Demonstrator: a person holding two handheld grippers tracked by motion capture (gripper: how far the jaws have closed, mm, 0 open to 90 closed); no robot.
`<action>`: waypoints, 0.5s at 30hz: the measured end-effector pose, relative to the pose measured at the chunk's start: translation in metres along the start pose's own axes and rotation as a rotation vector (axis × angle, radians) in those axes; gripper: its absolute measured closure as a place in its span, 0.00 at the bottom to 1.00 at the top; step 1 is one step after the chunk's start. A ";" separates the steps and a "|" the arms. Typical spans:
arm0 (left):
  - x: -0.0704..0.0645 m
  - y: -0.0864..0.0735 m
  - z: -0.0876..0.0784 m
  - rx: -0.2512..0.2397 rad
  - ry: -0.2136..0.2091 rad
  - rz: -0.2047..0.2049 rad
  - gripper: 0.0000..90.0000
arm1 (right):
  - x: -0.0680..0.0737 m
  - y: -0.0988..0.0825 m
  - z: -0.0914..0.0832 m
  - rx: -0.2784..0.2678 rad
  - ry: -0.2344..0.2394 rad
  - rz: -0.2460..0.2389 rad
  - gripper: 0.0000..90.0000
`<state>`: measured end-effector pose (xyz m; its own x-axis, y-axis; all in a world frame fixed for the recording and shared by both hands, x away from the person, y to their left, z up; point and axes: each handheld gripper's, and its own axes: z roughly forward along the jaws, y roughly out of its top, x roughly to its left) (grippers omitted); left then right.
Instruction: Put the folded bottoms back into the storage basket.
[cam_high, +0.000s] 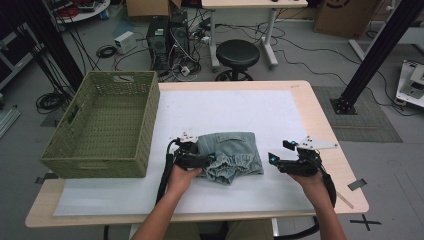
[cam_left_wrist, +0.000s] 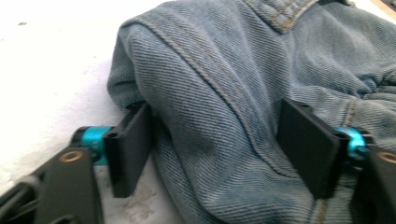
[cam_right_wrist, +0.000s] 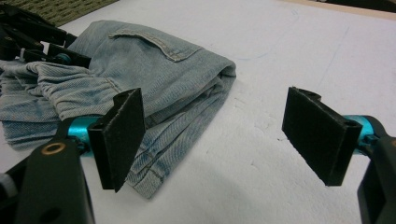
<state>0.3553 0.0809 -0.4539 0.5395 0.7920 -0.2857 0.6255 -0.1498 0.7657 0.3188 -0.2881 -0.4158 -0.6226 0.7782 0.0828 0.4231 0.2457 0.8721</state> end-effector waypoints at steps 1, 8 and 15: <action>0.000 0.000 0.000 -0.005 -0.001 0.003 0.43 | 0.000 0.000 0.000 -0.001 0.000 -0.002 0.24; -0.002 -0.001 0.000 -0.025 -0.026 0.005 0.71 | 0.000 0.001 0.001 0.001 0.000 -0.002 0.24; -0.003 -0.003 -0.008 -0.104 -0.077 0.022 0.76 | 0.000 0.001 0.002 0.003 0.002 0.000 0.24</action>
<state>0.3469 0.0836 -0.4509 0.5966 0.7409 -0.3085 0.5533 -0.1013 0.8268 0.3206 -0.2866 -0.4161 -0.6241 0.7768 0.0837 0.4247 0.2474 0.8709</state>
